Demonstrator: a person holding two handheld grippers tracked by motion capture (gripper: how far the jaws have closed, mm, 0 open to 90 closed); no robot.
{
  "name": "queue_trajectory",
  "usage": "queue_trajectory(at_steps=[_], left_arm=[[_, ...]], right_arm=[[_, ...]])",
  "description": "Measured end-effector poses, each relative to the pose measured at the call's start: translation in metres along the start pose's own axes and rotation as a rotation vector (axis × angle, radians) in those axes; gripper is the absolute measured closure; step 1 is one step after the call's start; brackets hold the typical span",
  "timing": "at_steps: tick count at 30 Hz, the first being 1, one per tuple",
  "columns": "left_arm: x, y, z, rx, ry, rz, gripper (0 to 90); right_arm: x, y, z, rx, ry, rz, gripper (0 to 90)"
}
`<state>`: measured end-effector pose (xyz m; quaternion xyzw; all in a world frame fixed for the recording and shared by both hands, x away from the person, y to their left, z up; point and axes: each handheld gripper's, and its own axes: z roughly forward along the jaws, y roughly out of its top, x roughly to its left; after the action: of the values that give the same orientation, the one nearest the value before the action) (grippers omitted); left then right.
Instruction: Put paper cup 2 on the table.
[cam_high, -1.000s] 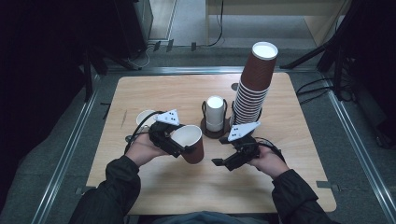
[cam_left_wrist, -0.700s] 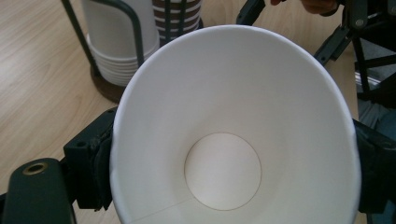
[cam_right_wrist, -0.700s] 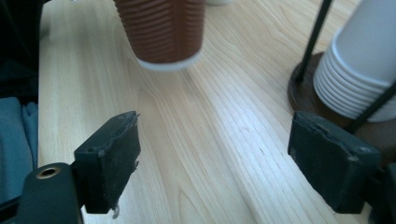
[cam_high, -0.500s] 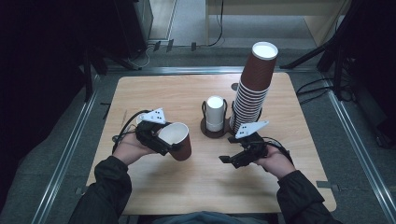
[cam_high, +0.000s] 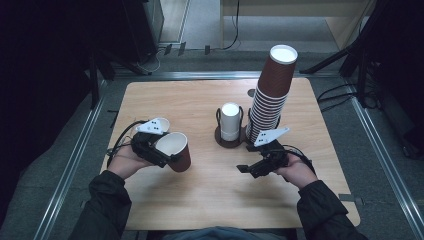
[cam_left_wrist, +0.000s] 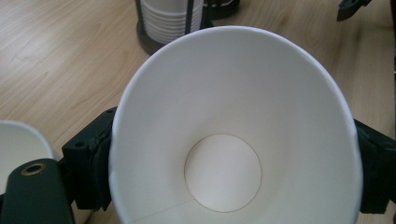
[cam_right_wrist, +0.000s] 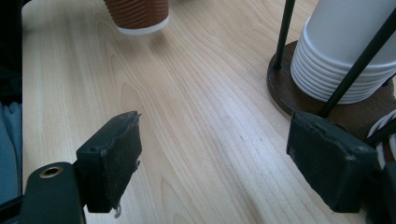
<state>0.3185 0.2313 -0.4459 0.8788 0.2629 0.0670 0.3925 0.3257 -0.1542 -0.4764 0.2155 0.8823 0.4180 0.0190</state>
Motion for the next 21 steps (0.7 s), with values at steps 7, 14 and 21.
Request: queue_trajectory(at_steps=[7, 14, 21], left_arm=[[0.005, -0.015, -0.007, 0.03, 0.03, -0.003, 9.6], [0.011, -0.028, -0.013, 0.046, 0.046, -0.031, 9.0], [0.015, -0.036, -0.013, 0.07, 0.067, -0.032, 8.0]], right_arm=[[-0.001, -0.001, -0.001, 0.003, -0.002, 0.001, 17.9], [-0.001, -0.002, -0.001, 0.003, -0.016, 0.003, 17.9], [-0.001, -0.003, -0.002, 0.002, -0.028, 0.002, 17.9]])
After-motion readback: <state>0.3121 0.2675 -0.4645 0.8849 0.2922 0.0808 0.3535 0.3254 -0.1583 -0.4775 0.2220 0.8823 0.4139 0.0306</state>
